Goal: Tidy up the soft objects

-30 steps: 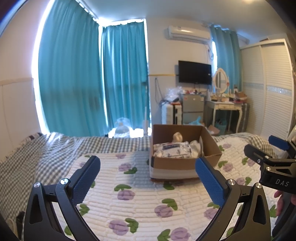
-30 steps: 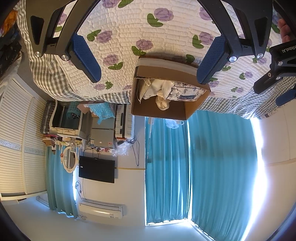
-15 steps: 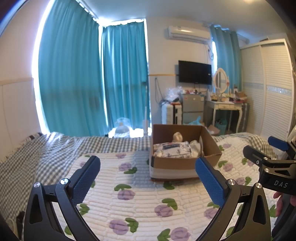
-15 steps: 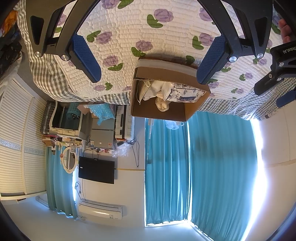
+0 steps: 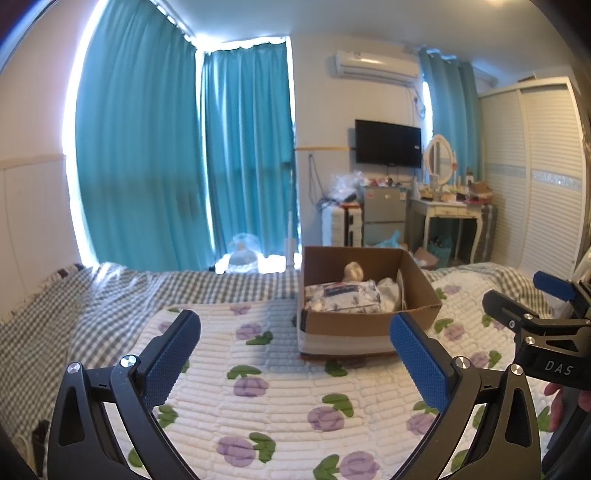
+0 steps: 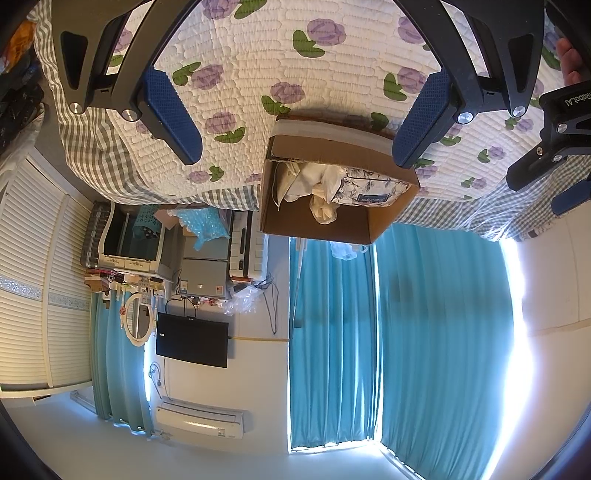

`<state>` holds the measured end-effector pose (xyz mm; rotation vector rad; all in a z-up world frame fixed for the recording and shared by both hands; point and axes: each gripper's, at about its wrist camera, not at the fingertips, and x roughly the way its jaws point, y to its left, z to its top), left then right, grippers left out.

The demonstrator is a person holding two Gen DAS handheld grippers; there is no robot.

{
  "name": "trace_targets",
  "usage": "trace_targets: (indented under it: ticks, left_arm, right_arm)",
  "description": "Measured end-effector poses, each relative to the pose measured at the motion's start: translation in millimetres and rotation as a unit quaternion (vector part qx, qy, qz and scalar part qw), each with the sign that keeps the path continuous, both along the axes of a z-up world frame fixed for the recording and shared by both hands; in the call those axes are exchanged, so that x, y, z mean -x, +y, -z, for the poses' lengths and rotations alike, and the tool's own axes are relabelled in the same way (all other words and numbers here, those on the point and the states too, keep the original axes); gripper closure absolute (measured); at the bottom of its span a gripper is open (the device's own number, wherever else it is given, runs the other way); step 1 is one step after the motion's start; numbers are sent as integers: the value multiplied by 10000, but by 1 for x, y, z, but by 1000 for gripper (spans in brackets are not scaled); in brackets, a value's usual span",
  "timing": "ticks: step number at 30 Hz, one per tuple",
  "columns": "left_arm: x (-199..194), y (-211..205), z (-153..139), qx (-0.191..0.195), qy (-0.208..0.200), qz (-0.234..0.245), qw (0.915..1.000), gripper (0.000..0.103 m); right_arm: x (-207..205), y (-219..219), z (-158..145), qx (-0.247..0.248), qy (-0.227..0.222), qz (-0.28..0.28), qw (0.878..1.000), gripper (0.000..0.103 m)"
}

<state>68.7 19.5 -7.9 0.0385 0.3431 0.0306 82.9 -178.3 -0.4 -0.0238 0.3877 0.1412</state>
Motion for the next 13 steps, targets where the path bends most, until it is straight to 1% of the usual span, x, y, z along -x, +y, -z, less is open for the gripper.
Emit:
trace_targets:
  ticks: [7,10,13]
  left_arm:
    - [0,-1,1,-2,22,-18,10000,0]
    - [0,0,3,63,97,-9,9999,0]
    - [0,1,3,74,83,-28,9999,0]
  right_arm:
    - [0,0,3,16,22,-8,10000,0]
    - [1,-1,5,13,41,-5,10000,0]
    - [1,-1,6,24,49,-5,10000,0]
